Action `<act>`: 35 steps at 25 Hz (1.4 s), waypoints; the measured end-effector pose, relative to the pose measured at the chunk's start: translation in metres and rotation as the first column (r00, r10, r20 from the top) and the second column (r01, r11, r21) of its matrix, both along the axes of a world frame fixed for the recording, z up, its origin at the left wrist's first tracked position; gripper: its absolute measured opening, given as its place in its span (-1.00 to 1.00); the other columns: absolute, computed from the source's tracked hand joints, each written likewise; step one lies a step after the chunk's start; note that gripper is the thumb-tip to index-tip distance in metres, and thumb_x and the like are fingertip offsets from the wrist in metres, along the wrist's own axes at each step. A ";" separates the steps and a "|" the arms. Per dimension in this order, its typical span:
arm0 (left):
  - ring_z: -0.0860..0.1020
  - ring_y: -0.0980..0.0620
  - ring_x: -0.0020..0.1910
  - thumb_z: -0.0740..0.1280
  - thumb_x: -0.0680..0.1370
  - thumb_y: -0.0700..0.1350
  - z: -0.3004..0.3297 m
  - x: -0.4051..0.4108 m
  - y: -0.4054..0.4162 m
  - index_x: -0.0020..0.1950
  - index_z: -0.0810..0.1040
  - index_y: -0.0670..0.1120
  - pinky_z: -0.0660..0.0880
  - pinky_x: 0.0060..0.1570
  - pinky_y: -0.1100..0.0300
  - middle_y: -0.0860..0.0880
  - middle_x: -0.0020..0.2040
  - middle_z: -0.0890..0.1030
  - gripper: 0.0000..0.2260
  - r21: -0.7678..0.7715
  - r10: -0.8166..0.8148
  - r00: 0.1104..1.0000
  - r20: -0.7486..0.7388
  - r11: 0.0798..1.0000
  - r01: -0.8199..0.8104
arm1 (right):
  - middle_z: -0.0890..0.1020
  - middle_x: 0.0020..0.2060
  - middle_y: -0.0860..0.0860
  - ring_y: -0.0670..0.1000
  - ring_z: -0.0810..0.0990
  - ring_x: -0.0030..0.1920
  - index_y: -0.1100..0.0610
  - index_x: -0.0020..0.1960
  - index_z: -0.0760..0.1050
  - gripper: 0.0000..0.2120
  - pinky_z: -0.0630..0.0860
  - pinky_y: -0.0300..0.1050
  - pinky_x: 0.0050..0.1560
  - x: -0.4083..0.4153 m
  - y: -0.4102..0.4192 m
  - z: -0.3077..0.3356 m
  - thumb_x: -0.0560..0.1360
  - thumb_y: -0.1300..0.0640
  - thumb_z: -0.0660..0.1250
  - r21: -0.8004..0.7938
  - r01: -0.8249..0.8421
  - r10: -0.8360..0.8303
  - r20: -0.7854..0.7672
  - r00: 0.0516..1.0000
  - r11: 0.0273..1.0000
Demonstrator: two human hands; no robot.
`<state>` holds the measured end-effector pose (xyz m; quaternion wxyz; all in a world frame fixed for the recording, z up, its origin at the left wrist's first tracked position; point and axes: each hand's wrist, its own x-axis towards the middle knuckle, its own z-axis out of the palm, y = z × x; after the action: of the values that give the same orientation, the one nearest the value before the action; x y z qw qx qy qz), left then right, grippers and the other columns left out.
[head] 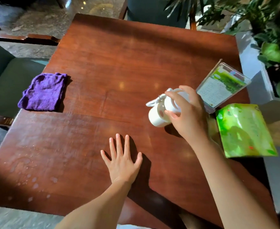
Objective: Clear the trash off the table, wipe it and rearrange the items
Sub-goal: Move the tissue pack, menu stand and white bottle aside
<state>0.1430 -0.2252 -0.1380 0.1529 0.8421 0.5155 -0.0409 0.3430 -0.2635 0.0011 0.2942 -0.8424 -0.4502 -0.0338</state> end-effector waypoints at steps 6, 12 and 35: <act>-0.25 -0.05 0.52 -0.03 0.51 0.31 0.005 0.000 -0.002 0.53 -0.17 0.12 -0.19 0.42 -0.26 -0.01 0.56 -0.18 -0.34 0.002 -0.012 1.000 -0.016 1.000 0.012 | 0.45 0.22 0.19 0.25 0.46 0.18 0.06 0.15 0.56 -0.50 0.42 0.11 0.23 0.046 -0.085 -0.004 0.24 0.33 0.50 -0.034 0.203 -0.204 -0.015 0.979 0.979; -0.23 -0.05 0.52 -0.01 0.52 0.30 0.003 0.001 -0.003 0.53 -0.14 0.12 -0.18 0.41 -0.26 -0.01 0.57 -0.17 -0.35 0.021 -0.007 1.000 -0.018 1.000 0.008 | 0.39 0.30 0.11 0.23 0.40 0.25 -0.04 0.24 0.49 -0.48 0.46 0.25 0.14 0.064 -0.113 -0.014 0.33 0.24 0.47 -0.152 0.315 -0.319 0.000 0.948 0.937; -0.31 -0.08 0.50 -0.07 0.53 0.32 0.014 0.000 0.006 0.51 -0.27 0.12 -0.22 0.40 -0.28 -0.02 0.54 -0.29 -0.34 -0.127 -0.089 0.987 -0.131 0.989 0.072 | 0.59 0.13 0.15 0.19 0.47 0.22 0.09 0.10 0.55 -0.70 0.34 0.20 0.24 -0.027 -0.103 -0.027 0.39 0.15 0.22 -0.047 0.194 -0.172 0.295 0.940 0.980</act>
<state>0.1430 -0.2193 -0.1241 0.1667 0.8467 0.4868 -0.1358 0.3155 -0.3667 -0.0258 0.1889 -0.8770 -0.4092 -0.1666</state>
